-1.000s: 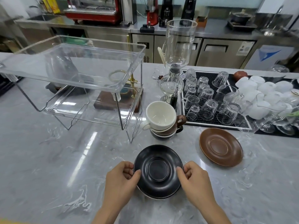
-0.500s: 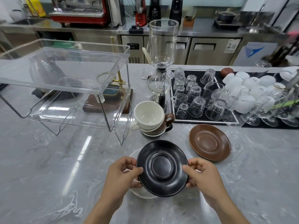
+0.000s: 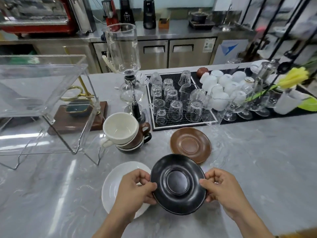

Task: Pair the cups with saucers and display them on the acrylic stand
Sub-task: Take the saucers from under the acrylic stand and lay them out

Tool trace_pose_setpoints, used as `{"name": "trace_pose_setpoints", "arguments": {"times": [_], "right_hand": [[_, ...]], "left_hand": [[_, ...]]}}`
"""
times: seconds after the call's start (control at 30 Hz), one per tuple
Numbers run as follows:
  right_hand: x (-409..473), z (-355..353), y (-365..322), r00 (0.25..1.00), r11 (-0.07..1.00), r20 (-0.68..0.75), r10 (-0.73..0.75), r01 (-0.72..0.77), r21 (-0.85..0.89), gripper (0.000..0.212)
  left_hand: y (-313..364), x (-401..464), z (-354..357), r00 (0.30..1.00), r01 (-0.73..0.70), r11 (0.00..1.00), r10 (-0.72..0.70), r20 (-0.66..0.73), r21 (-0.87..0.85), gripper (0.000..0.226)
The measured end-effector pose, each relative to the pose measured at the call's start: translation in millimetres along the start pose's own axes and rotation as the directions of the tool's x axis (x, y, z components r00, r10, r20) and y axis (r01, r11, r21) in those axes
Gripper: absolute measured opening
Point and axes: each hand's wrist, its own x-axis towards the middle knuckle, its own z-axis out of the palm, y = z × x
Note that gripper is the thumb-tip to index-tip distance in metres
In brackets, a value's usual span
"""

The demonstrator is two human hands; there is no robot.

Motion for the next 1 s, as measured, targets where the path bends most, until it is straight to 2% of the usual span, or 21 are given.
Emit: {"name": "trace_pose_setpoints", "arguments": {"times": [0.2, 0.3, 0.5, 0.7, 1.0], "right_hand": [[-10.3, -33.8, 13.3, 0.997, 0.998, -0.075, 0.026, -0.030, -0.054, 0.014], [-14.8, -48.4, 20.8, 0.994, 0.993, -0.109, 0.030, -0.042, -0.112, 0.016], [-15.2, -62.7, 30.5, 0.988, 0.972, -0.149, 0.035, -0.068, -0.227, 0.016], [-11.0, -65.7, 36.5, 0.985, 0.940, -0.173, 0.023, -0.080, -0.332, 0.018], [-4.0, -66.1, 40.4, 0.983, 0.923, -0.177, 0.040, -0.104, -0.369, 0.019]], "left_hand": [[-5.0, 1.9, 31.3, 0.997, -0.028, 0.984, 0.015, 0.071, 0.178, 0.016], [-7.3, 1.2, 44.2, 0.994, -0.060, 0.949, 0.027, 0.107, 0.311, 0.016], [-13.7, -2.4, 62.1, 0.989, -0.082, 0.892, 0.018, 0.146, 0.444, 0.015], [-19.4, -1.2, 67.9, 0.985, -0.117, 0.852, 0.035, 0.167, 0.511, 0.013], [-23.9, 1.5, 70.4, 0.983, -0.125, 0.831, 0.030, 0.180, 0.542, 0.011]]}}
